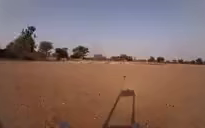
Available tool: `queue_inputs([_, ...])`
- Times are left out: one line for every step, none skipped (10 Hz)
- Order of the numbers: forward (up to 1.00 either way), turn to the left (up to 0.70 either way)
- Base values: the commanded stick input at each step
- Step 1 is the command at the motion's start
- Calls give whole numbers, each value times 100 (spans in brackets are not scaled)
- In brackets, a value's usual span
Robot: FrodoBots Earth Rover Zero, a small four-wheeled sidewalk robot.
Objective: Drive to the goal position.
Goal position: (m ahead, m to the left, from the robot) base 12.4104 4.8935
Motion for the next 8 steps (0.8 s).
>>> queue_inputs([67, 0])
queue_inputs([67, 0])
queue_inputs([67, 0])
queue_inputs([67, 0])
queue_inputs([67, 0])
queue_inputs([67, 0])
queue_inputs([67, 0])
queue_inputs([67, 0])
